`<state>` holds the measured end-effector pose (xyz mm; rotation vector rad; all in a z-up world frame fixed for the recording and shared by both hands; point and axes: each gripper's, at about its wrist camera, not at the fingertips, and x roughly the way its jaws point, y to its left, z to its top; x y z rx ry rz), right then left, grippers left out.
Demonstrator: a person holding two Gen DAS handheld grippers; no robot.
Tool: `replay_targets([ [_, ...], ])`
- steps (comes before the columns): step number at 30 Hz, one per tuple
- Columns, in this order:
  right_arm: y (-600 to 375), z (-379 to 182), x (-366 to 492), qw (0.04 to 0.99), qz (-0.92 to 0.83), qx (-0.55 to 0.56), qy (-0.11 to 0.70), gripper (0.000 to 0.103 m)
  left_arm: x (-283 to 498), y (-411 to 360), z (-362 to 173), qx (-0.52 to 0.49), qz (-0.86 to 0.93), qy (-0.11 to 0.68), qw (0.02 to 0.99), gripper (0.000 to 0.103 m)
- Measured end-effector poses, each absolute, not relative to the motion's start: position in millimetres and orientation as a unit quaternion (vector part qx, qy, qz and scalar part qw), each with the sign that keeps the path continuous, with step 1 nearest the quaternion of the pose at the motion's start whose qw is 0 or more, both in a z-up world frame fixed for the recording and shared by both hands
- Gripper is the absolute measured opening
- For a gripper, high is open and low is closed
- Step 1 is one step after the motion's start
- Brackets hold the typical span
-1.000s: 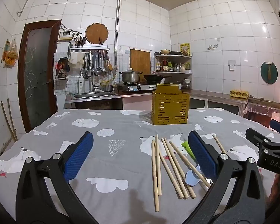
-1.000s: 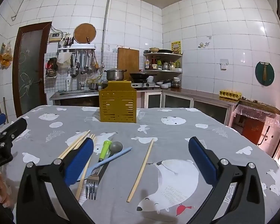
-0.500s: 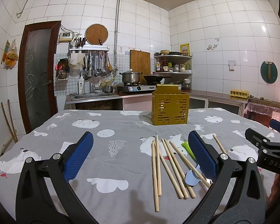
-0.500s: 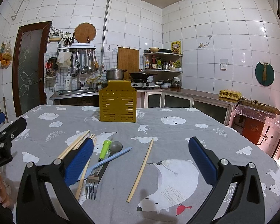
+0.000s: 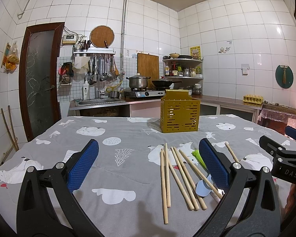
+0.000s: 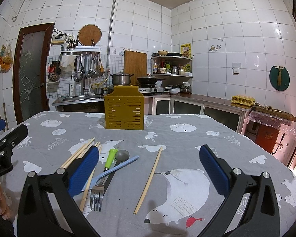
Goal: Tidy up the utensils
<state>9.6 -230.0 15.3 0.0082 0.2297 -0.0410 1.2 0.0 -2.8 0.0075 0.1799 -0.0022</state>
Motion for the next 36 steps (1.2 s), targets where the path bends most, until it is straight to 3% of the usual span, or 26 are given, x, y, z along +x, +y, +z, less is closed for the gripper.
replay_targets([
  [36, -234.3, 16.7, 9.7, 0.993, -0.021, 0.003, 0.116, 0.099, 1.1, -0.7, -3.0, 0.004, -0.001, 0.089, 0.996, 0.098],
])
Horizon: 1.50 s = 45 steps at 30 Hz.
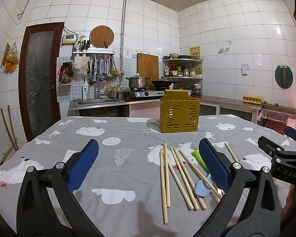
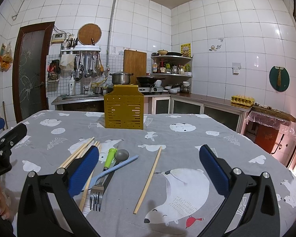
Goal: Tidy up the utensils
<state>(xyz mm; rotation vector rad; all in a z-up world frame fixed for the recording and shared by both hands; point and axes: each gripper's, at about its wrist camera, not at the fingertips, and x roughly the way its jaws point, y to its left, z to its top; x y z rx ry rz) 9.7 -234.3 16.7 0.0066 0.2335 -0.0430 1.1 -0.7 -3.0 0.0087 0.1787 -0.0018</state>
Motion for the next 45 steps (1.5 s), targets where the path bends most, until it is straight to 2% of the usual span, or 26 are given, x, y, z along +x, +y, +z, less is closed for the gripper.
replay_targets([
  [45, -231.8, 13.2, 10.7, 0.993, -0.023, -0.003, 0.116, 0.099, -2.5, -1.5, 4.6, 0.002, -0.007, 0.091, 0.996, 0.098],
])
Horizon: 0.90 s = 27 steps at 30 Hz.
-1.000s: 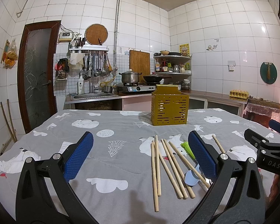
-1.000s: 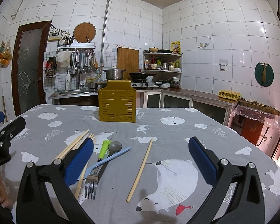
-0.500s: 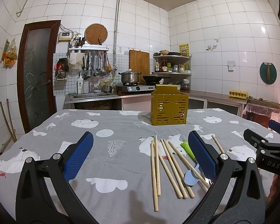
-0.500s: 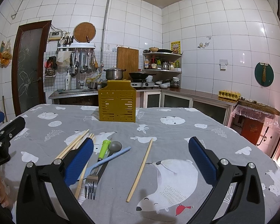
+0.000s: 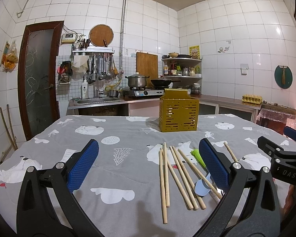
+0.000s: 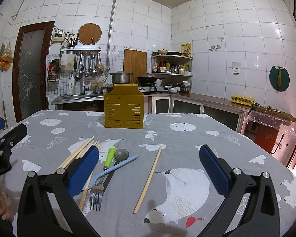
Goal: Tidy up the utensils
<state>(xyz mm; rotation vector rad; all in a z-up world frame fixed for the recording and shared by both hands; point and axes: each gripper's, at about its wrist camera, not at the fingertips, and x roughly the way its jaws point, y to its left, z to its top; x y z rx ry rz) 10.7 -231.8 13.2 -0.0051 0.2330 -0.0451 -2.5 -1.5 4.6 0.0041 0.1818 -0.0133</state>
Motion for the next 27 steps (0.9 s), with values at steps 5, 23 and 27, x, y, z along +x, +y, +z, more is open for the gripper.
replay_targets([
  [5, -227.5, 12.7, 11.2, 0.993, -0.023, -0.008, 0.118, 0.099, -1.0, -3.2, 3.6, 0.002, -0.016, 0.096, 0.995, 0.098],
  [23, -246.1, 43.8, 84.8, 0.984, -0.055, -0.004, 0.167, 0.099, 87.5, 10.2, 34.6, 0.001, -0.016, 0.196, 0.980, 0.098],
  [27, -258.7, 28.1, 122.5, 0.972, -0.057, 0.020, 0.228, 0.099, 132.9, 11.4, 23.4, 0.002, -0.020, 0.251, 0.968, 0.098],
])
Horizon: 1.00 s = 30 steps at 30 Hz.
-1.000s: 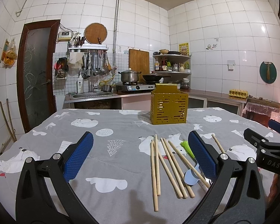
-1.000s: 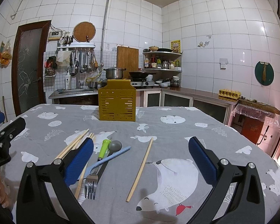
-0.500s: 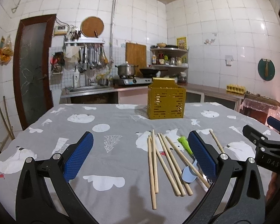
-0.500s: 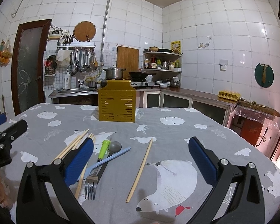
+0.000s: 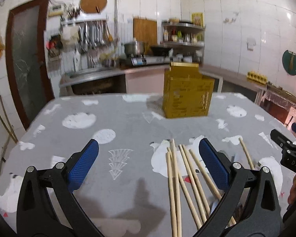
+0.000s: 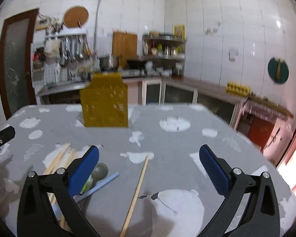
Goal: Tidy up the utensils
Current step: 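Grasp a wooden chopstick with the left tool while the right tool grasps another chopstick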
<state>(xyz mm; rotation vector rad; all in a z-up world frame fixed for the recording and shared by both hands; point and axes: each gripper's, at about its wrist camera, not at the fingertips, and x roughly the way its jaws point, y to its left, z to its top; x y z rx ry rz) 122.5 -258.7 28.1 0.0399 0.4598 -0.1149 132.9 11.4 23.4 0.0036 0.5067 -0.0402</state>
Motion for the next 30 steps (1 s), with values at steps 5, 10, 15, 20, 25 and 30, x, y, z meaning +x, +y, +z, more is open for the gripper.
replay_targets([
  [5, -273.5, 3.4, 158.1, 0.956, -0.075, 0.033, 0.281, 0.099, 172.0, 10.6, 3.2, 0.007, -0.028, 0.304, 0.952, 0.098],
  [10, -280.1, -19.5, 182.4, 0.940, -0.087, 0.046, 0.328, 0.097, 195.0, 12.5, -17.7, 0.001, -0.041, 0.347, 0.937, 0.098],
  [15, -278.5, -29.6, 199.4, 0.929, -0.093, 0.035, 0.358, 0.089, 207.2, 12.9, -30.8, -0.004, -0.040, 0.372, 0.928, 0.096],
  [20, -279.0, -36.0, 205.2, 0.923, -0.099, 0.036, 0.371, 0.088, 218.6, 11.2, -45.4, -0.001, -0.043, 0.401, 0.915, 0.089],
  [25, -278.9, -37.7, 208.7, 0.920, -0.100, 0.034, 0.379, 0.088, 226.5, 11.8, -57.9, 0.001, -0.045, 0.429, 0.902, 0.080],
  [30, -278.7, -40.4, 215.0, 0.915, -0.099, 0.032, 0.389, 0.088, 229.1, 10.7, -60.6, 0.005, -0.047, 0.435, 0.899, 0.079],
])
